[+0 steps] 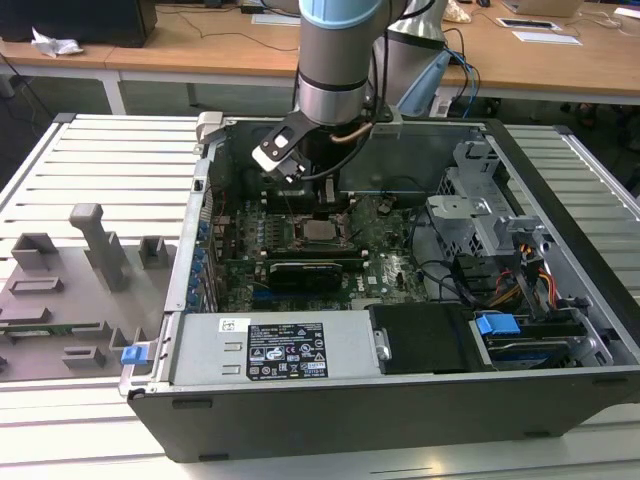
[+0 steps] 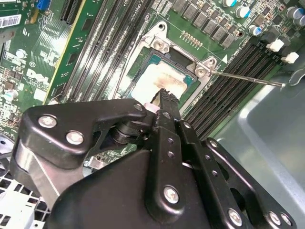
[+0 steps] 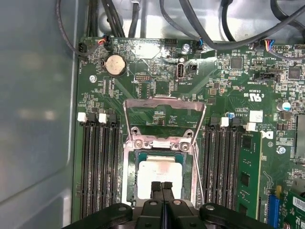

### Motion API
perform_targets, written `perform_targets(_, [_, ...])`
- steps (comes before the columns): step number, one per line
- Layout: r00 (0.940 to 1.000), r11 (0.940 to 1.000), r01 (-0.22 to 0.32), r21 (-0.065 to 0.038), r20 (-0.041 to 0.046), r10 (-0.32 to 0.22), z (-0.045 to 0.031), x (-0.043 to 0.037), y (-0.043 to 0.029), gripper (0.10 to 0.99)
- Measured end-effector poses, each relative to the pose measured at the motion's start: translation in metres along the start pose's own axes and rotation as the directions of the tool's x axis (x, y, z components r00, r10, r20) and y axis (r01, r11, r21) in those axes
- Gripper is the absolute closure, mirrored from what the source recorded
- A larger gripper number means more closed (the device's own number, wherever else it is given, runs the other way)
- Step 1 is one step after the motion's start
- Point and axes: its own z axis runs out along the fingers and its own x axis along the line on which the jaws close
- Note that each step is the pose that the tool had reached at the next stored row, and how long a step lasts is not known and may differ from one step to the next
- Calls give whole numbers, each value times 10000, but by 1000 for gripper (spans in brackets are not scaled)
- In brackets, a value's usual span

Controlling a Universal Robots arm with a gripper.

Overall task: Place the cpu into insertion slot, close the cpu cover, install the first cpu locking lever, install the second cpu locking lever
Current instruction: 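Close the cpu cover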

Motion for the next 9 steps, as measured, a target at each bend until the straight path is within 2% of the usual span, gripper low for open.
perform_targets(6, [10000,10000,2,-1,-23,-2,-108,12,-1,980])
perform_targets(9, [10000,10000,2,-1,-23,-2,-130,13,0,980])
